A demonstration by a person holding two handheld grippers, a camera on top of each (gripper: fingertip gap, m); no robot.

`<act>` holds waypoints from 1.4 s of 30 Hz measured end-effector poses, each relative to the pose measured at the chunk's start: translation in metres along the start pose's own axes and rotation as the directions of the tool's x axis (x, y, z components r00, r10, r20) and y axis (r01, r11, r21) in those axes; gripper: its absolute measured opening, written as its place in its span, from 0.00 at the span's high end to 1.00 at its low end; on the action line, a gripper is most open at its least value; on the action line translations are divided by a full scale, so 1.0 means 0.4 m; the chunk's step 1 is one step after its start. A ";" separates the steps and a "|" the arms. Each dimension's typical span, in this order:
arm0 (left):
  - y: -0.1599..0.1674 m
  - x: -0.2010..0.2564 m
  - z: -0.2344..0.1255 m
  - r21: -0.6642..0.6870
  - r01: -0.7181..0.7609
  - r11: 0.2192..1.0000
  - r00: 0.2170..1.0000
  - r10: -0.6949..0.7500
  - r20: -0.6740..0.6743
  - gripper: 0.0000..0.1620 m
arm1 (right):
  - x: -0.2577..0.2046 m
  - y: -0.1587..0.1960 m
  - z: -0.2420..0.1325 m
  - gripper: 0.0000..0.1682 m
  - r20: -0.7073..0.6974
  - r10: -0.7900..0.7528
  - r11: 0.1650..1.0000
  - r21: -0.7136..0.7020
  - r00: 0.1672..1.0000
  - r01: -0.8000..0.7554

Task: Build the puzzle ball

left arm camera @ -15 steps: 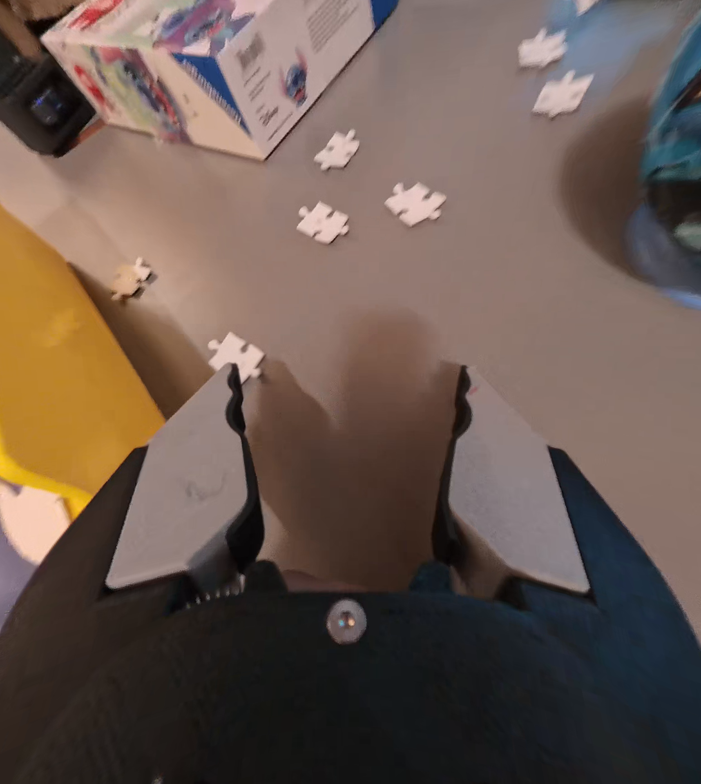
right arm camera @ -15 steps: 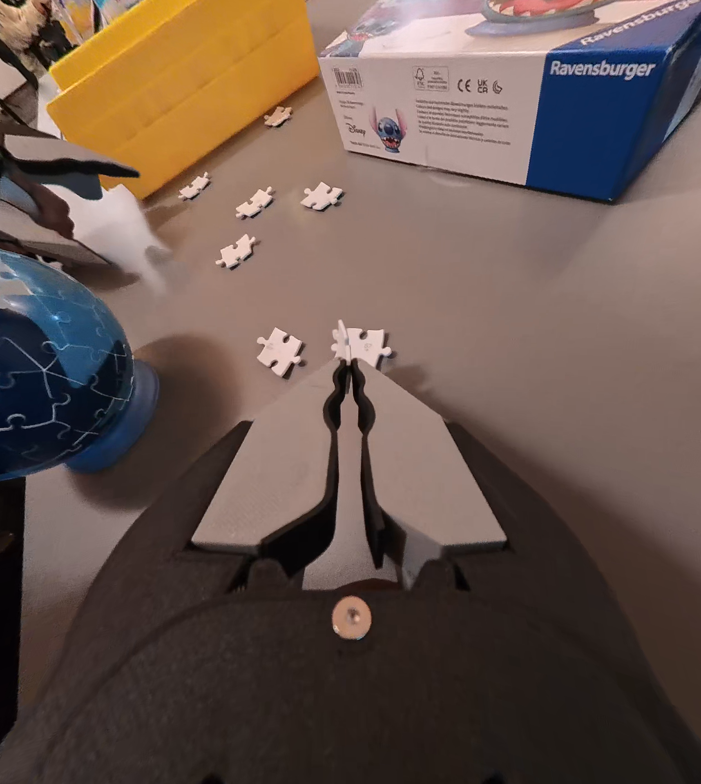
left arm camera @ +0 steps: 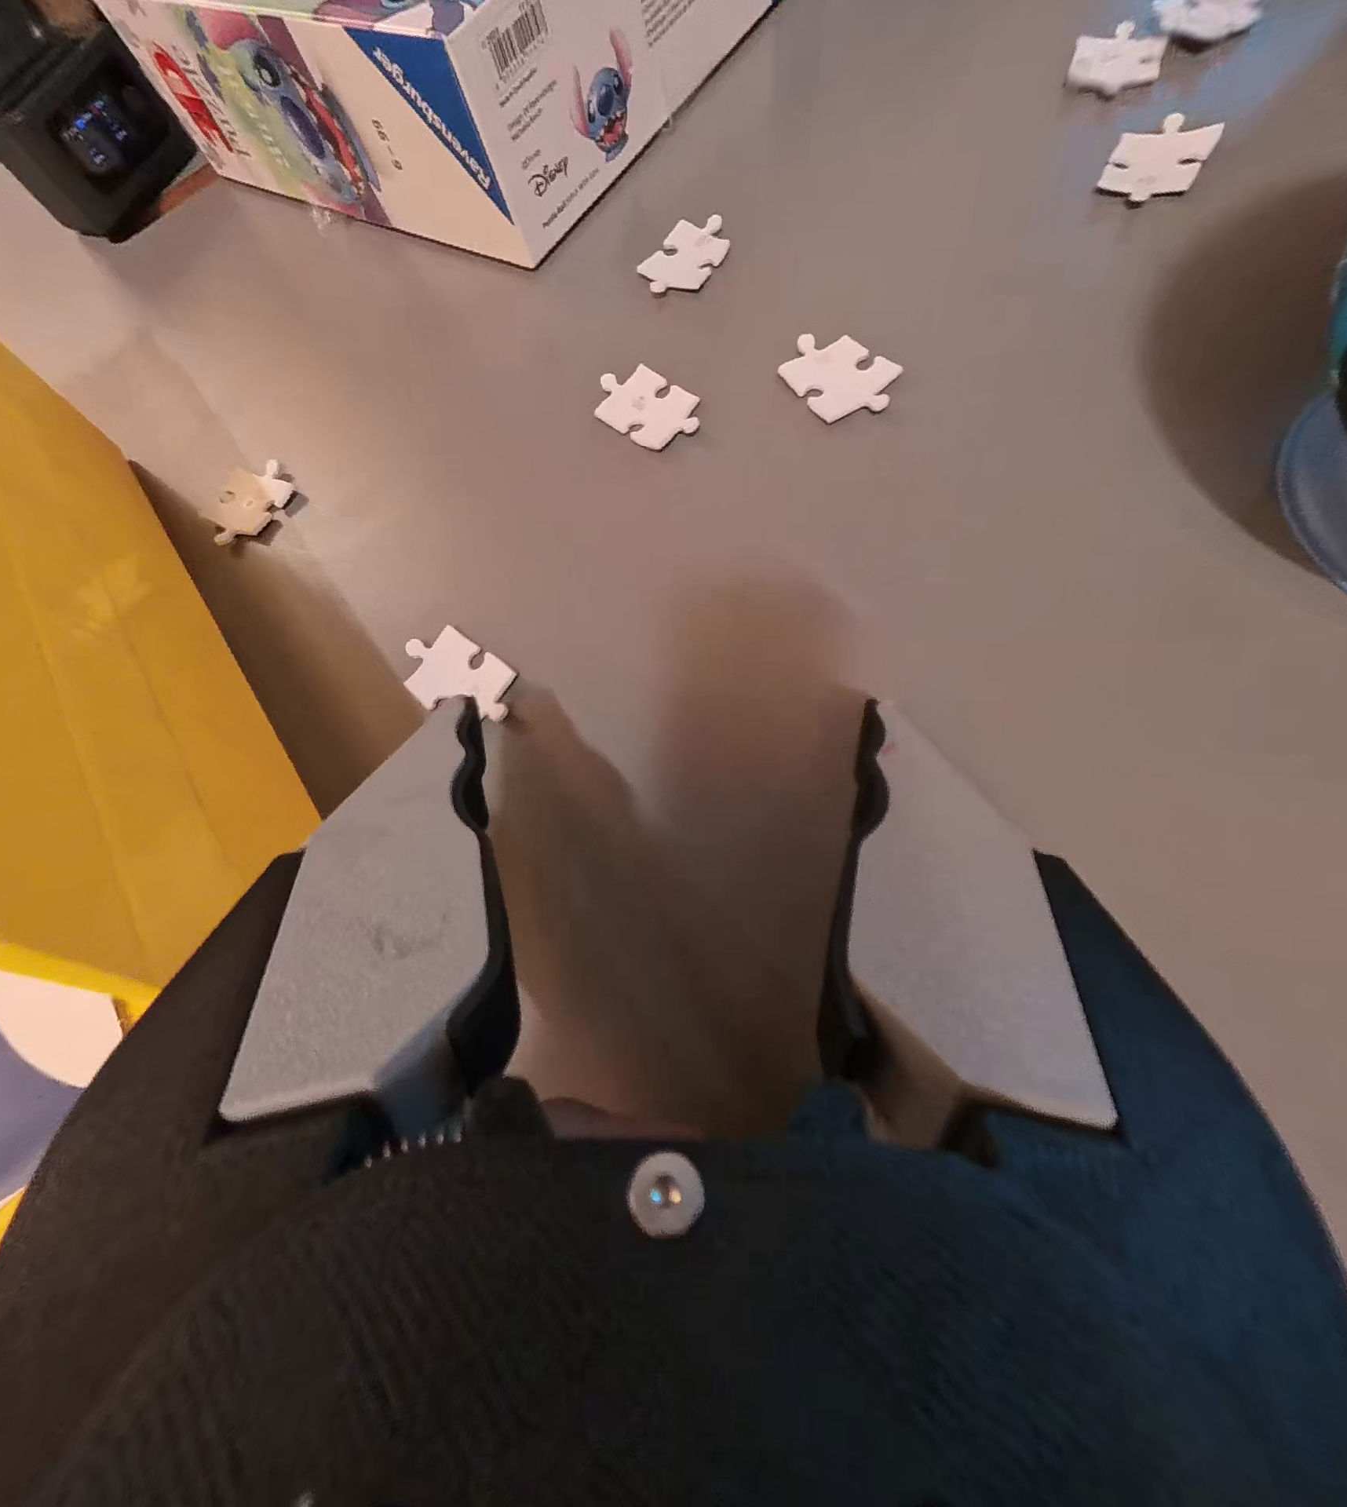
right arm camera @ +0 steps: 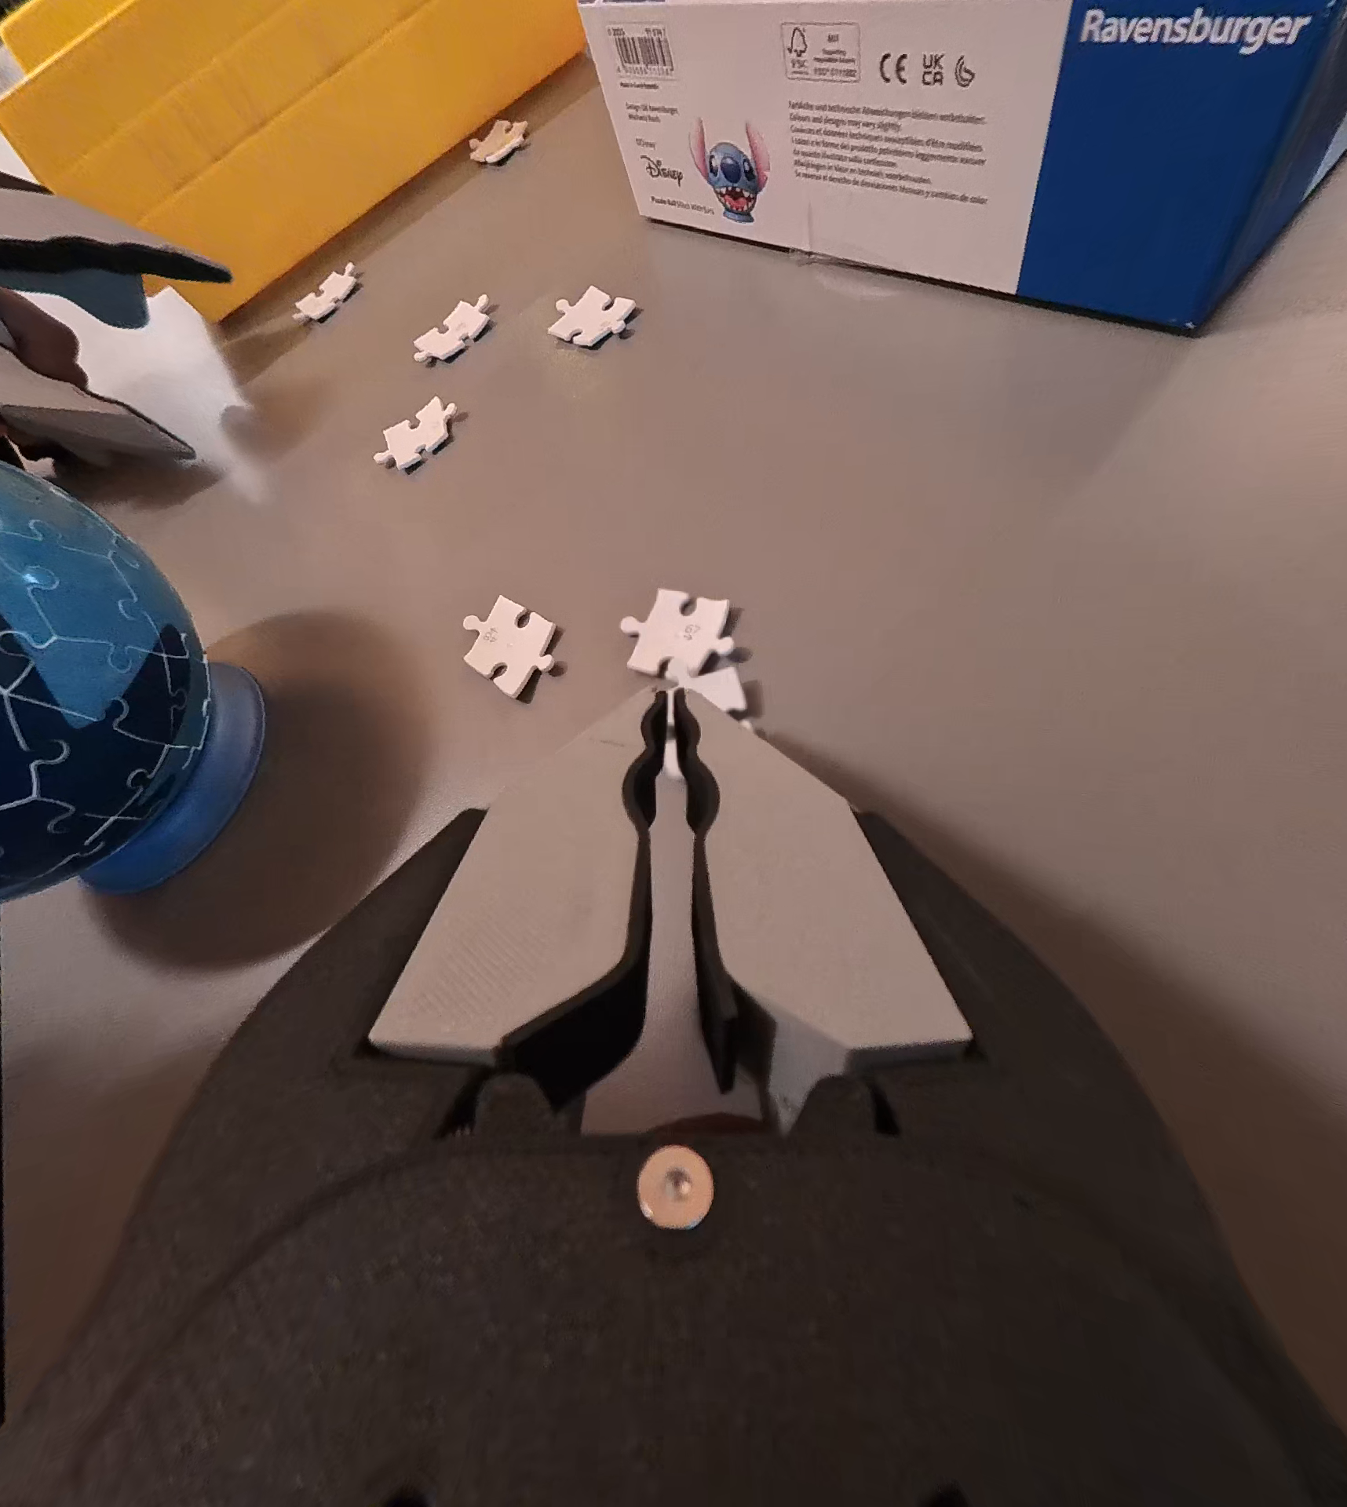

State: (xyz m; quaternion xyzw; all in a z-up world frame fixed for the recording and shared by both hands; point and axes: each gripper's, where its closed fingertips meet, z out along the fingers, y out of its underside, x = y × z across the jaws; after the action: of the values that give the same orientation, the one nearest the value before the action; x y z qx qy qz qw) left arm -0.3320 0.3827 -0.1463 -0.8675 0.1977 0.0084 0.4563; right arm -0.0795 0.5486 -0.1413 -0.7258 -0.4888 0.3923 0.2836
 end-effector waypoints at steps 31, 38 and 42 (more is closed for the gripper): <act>-0.013 0.081 0.046 -0.042 -0.056 0.998 0.980 0.047 -0.195 0.49 | 0.048 -0.007 -0.035 0.91 -0.092 0.002 1.000 0.015 0.996 0.000; -0.010 0.084 0.047 -0.049 -0.059 0.997 0.978 0.048 -0.203 0.49 | 0.032 0.001 -0.020 0.91 -0.080 -0.032 0.999 -0.008 0.996 0.032; -0.010 0.083 0.048 -0.051 -0.056 0.997 0.978 0.044 -0.204 0.49 | 0.028 0.006 -0.014 0.90 -0.074 -0.038 0.999 -0.021 0.996 0.037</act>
State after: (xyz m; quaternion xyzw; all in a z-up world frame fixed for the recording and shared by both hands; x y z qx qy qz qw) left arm -0.2968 0.3887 -0.1607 -0.8712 0.2647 -0.0631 0.4087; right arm -0.0713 0.5578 -0.1436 -0.7333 -0.4952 0.3548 0.3020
